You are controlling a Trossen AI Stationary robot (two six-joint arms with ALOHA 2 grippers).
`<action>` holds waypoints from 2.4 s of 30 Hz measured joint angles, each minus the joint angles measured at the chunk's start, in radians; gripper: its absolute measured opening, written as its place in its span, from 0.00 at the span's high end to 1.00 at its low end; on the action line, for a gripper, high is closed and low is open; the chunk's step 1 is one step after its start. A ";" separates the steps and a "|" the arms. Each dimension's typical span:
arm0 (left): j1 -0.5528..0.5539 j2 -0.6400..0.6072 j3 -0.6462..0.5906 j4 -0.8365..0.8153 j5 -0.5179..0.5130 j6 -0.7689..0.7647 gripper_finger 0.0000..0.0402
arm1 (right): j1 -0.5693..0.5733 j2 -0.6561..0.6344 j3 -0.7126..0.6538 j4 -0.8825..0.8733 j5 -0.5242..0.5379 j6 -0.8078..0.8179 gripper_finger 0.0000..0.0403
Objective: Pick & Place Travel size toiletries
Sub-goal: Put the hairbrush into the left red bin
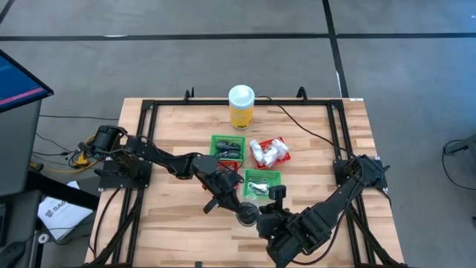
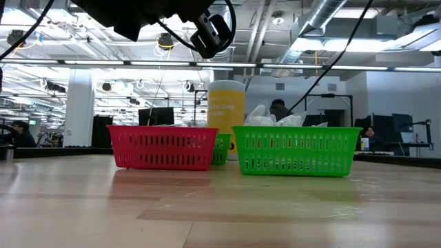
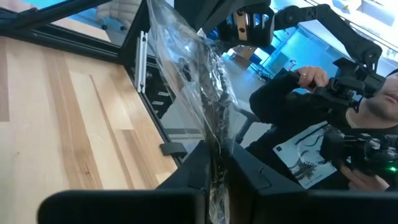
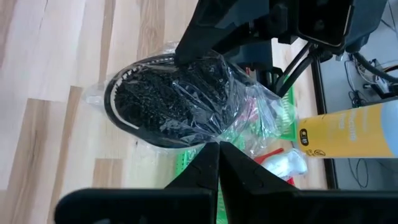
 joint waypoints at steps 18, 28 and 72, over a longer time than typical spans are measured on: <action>0.035 0.000 0.000 -0.099 -0.053 0.004 0.99 | 0.030 -0.001 -0.017 -0.196 -0.033 0.251 0.76; 0.056 -0.152 0.000 -0.544 -0.382 0.065 0.99 | 0.062 -0.003 -0.017 -0.195 -0.029 0.313 0.78; -0.028 -0.340 0.000 -1.174 -1.005 0.001 0.99 | -0.039 -0.301 -0.513 -0.179 0.158 0.788 0.79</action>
